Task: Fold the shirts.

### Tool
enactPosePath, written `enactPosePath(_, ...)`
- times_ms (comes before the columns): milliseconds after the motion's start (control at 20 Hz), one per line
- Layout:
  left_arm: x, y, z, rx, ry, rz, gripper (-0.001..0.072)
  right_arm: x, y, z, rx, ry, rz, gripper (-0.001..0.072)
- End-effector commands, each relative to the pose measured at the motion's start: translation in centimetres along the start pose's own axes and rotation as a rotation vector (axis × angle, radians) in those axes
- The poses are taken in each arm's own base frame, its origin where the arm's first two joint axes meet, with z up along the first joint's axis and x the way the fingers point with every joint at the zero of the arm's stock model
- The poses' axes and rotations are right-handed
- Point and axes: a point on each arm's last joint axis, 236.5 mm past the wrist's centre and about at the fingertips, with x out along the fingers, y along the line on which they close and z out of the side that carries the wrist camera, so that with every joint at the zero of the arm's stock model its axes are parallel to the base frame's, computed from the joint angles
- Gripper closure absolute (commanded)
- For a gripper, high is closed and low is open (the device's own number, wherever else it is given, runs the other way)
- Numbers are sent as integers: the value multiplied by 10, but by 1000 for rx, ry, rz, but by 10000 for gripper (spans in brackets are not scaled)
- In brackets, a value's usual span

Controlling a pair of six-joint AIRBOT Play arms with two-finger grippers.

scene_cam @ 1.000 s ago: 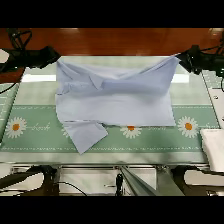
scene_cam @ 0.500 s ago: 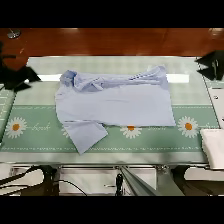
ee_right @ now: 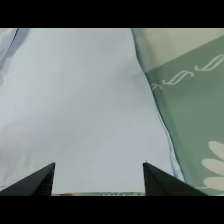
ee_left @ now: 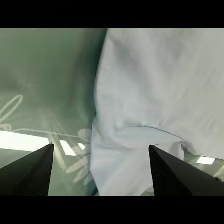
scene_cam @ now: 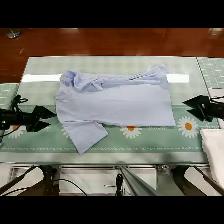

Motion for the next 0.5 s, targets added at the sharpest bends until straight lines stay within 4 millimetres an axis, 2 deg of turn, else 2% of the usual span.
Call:
enactPosePath(0,14,-1,8,-54,-73,-77,7,5,4,-18,7,-20,36,83)
enactPosePath(150,29,-14,5,-50,-31,-139,8,5,6,-22,7,-4,43,83)
enactPosePath(300,56,-39,-14,37,56,-197,8,4,5,-20,20,-9,40,83)
enactPosePath(400,66,-46,-20,72,93,-201,12,-4,-14,-5,23,-52,-50,83)
enactPosePath(450,66,-47,-18,77,93,-202,171,-15,-29,2,35,-63,-128,83)
